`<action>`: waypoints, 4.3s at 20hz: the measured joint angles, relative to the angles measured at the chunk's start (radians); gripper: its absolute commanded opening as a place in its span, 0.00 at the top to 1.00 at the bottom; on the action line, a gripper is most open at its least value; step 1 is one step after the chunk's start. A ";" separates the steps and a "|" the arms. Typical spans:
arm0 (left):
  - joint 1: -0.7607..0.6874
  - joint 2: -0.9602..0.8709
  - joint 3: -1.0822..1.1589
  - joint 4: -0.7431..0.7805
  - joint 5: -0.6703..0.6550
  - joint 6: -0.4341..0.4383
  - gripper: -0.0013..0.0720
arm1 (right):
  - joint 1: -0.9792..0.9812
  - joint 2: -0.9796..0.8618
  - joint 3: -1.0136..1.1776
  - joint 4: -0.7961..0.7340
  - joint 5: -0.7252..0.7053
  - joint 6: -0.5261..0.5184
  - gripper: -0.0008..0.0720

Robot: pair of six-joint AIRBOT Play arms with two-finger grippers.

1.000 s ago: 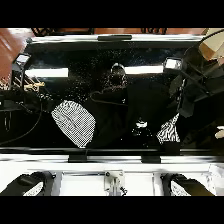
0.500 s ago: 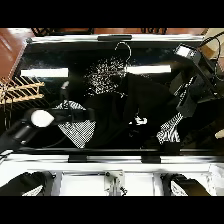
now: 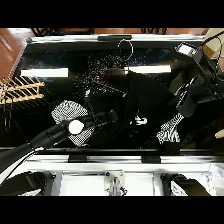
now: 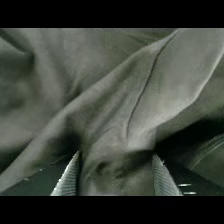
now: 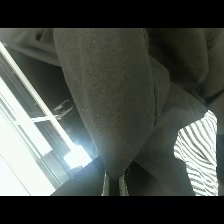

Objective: Fold the shirts.

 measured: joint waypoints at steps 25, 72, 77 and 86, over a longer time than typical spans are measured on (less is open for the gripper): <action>0.552 0.146 0.089 0.198 -0.375 0.087 0.91 | 0.001 -0.007 -0.002 0.073 0.008 -0.035 0.89; 0.471 0.197 1.124 0.220 -0.572 0.439 0.02 | 0.218 0.073 0.235 -0.057 -0.631 0.383 0.90; 0.424 0.147 1.115 0.166 -0.602 0.383 0.02 | 0.218 0.075 0.235 -0.080 -0.760 0.403 0.90; 0.380 0.086 1.112 0.353 -0.599 0.373 0.02 | 0.218 0.077 0.235 -0.043 -0.959 0.295 0.90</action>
